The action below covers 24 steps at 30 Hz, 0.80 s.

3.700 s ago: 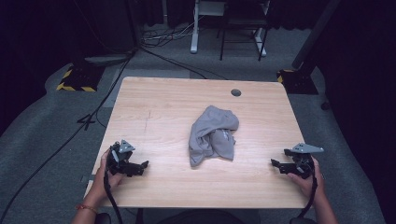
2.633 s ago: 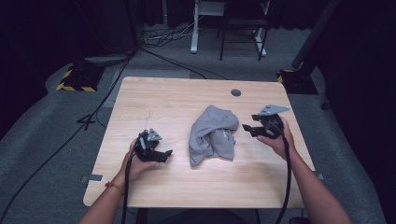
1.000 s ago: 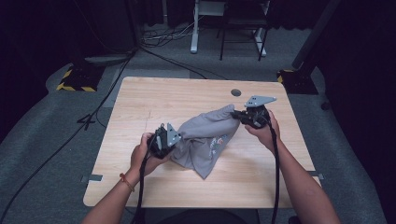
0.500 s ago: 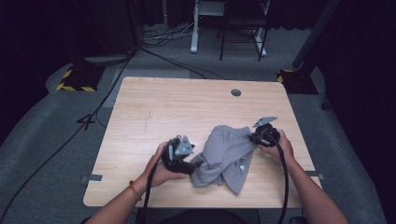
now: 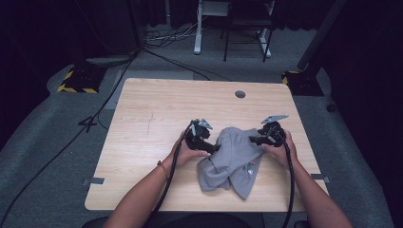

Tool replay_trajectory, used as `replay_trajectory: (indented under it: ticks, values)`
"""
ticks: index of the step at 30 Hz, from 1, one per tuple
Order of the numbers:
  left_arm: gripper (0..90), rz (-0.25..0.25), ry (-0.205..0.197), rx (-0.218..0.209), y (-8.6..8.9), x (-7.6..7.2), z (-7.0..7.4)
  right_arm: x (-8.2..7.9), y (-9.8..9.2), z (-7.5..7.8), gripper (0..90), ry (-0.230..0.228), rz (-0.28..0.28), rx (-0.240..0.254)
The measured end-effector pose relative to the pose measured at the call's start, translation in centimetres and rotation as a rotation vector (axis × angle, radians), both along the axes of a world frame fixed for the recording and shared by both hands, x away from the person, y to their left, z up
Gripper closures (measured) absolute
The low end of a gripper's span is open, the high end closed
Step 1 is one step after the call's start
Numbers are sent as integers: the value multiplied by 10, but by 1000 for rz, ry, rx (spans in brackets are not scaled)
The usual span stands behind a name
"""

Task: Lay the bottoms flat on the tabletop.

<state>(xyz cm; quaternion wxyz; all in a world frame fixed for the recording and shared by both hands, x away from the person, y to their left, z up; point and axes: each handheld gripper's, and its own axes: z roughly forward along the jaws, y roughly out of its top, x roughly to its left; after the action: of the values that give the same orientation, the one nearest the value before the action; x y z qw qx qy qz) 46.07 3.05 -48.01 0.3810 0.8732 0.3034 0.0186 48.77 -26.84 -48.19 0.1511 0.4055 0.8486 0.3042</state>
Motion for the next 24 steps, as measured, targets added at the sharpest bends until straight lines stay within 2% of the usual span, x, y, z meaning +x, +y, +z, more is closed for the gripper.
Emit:
replay_trajectory:
  ticks: [1,2,3,6,7,8,9,10,11,12,14,15,17,19,21,22,23,24]
  values:
    - [261,-8,-3,22,-5,-1,-2,0,1,-1,443,-2,-8,-15]
    - [260,-17,0,27,-10,-2,-4,1,2,-2,444,1,-4,-25]
    - [261,-27,5,31,-14,-3,-5,1,2,-3,459,-2,-4,-22]
    - [259,-52,9,36,-26,-4,-9,0,2,-4,588,2,17,12]
    - [268,-52,9,36,-26,-4,-9,0,2,-4,588,2,17,12]
    - [306,-58,0,43,-34,-6,-11,-2,4,-3,699,-5,45,5]
    - [341,-51,-22,43,-38,-7,-12,-3,7,-3,733,-8,60,2]
    - [434,-57,-33,37,-41,-8,-12,-4,9,-3,767,-12,70,-7]
    - [567,-72,-44,43,-43,-8,-12,-5,11,-3,793,-20,75,-14]
    - [626,-76,-61,47,-45,-8,-13,-5,12,-3,806,-20,81,-17]
    - [824,-81,-97,47,-45,-8,-12,-6,14,-2,825,-32,81,-25]
    - [881,-87,-108,38,-43,-8,-11,-7,13,0,829,-41,84,-20]
    - [891,-74,-128,8,-35,-7,-7,-9,13,7,832,-65,86,-1]
    - [895,-70,-158,-17,-24,-7,1,-11,11,18,834,-102,89,38]
    - [896,-41,-199,-24,-12,-9,13,-14,11,34,836,-147,90,75]
    - [897,-41,-199,-24,-12,-9,13,-14,11,34,836,-147,90,75]
    - [896,-8,-253,-28,3,-12,31,-17,13,51,837,-199,87,103]
    - [896,9,-282,-27,12,-14,43,-18,15,60,838,-222,90,116]
